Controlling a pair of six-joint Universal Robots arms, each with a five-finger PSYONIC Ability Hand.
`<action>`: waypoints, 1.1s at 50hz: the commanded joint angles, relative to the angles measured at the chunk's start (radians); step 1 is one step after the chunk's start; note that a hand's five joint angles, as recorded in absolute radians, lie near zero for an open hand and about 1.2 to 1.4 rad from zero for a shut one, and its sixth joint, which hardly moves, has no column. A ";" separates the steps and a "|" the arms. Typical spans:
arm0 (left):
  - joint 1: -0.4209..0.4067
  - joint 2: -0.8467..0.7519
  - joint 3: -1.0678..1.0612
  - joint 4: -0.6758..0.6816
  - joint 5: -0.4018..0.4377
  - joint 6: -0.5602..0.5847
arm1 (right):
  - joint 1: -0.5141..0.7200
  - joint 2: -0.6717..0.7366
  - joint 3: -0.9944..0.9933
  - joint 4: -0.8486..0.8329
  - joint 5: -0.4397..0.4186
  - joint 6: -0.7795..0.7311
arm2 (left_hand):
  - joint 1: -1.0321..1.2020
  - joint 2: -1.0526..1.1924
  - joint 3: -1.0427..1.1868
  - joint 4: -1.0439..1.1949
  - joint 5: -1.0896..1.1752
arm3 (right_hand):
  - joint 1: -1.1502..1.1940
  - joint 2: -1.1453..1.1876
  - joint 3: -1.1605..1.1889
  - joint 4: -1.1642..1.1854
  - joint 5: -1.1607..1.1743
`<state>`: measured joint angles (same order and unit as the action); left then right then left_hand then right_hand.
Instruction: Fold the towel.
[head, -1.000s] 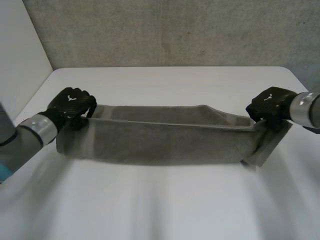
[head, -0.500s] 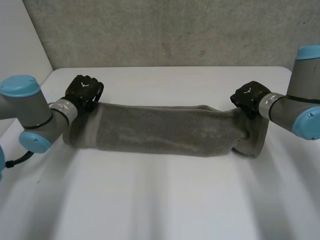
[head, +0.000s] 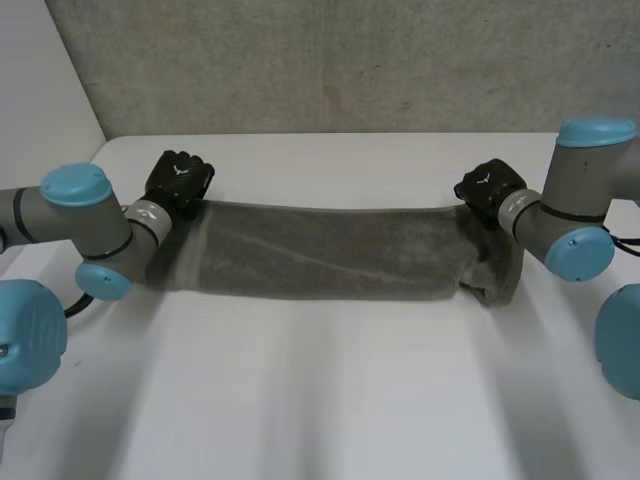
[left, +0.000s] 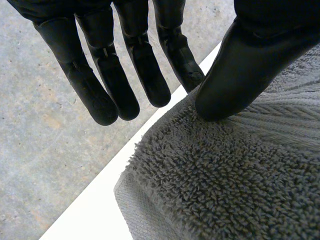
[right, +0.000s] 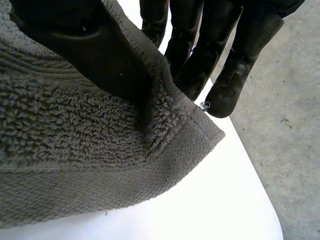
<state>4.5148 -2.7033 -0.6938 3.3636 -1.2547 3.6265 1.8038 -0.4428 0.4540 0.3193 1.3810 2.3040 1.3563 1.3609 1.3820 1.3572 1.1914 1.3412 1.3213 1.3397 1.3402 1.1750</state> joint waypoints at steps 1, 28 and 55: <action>-0.010 -0.030 0.040 0.000 -0.018 0.001 | 0.000 0.042 -0.061 -0.026 0.009 0.006 | 0.040 0.035 0.014 0.039 0.030 | 0.055 0.075 0.057 0.056 0.047; -0.011 0.523 -0.550 0.000 -0.057 -0.192 | -0.021 -0.582 0.524 0.001 -0.033 0.445 | -1.155 -1.159 -1.180 -1.155 -1.164 | -1.167 -1.147 -1.165 -1.166 -1.175; 0.107 0.482 -0.808 0.155 -0.014 -0.172 | -0.032 -0.515 1.036 -0.411 0.039 0.531 | -1.055 -1.059 -1.080 -1.056 -1.064 | -0.450 -0.430 -0.448 -0.449 -0.458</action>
<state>4.6217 -2.1570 -1.5299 3.5109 -1.2670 3.4535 1.7730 -1.0387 1.5384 -0.0966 1.3779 2.8486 0.2569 0.2691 0.2628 0.2442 0.0874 0.7184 0.7218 0.7129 0.7120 0.5419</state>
